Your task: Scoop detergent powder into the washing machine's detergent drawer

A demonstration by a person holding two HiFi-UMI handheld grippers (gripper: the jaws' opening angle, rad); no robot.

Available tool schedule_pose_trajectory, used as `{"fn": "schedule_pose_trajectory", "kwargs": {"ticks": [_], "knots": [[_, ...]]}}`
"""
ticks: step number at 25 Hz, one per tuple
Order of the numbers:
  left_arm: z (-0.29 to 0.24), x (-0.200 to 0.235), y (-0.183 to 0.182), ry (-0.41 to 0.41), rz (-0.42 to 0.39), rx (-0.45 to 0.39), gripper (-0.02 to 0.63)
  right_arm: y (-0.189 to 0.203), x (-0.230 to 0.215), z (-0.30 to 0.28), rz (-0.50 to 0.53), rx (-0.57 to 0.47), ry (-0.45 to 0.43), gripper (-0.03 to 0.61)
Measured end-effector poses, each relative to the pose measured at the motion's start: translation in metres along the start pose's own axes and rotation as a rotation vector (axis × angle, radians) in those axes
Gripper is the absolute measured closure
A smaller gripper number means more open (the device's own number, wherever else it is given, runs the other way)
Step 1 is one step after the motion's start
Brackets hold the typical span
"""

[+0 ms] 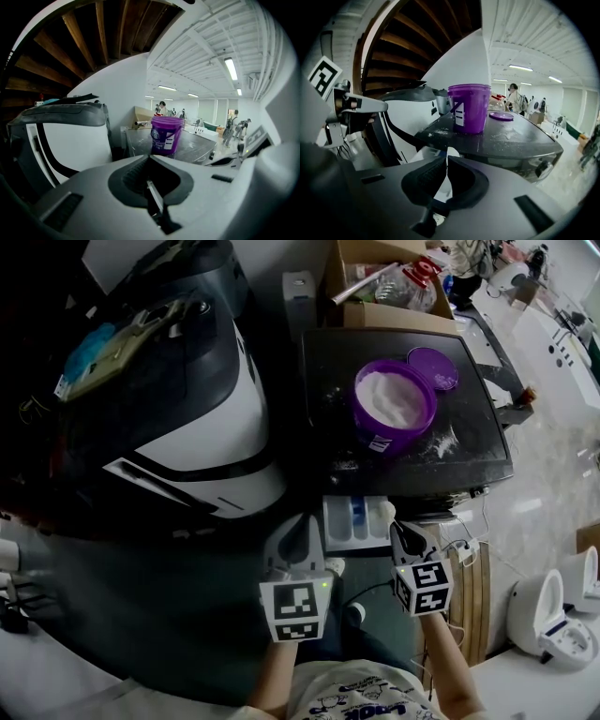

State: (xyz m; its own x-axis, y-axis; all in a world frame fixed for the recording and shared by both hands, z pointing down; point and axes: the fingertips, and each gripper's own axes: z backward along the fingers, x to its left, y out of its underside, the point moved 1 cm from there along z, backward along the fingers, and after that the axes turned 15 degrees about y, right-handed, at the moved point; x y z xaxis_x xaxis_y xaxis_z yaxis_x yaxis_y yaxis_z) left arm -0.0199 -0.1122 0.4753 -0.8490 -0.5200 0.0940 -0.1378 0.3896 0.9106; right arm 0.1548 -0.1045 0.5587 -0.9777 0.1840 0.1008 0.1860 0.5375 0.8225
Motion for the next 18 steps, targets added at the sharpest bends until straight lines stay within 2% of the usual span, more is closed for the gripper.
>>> {"fn": "schedule_pose_trajectory", "kwargs": {"ticks": [9,18], "knots": [[0.000,0.001,0.004,0.000,0.003,0.007,0.609,0.007,0.011,-0.008,0.232,-0.034,0.022,0.558],[-0.001,0.003,0.005,0.002,0.008,0.009,0.609,0.014,0.018,-0.016,0.571,-0.081,0.064,0.558]]}}
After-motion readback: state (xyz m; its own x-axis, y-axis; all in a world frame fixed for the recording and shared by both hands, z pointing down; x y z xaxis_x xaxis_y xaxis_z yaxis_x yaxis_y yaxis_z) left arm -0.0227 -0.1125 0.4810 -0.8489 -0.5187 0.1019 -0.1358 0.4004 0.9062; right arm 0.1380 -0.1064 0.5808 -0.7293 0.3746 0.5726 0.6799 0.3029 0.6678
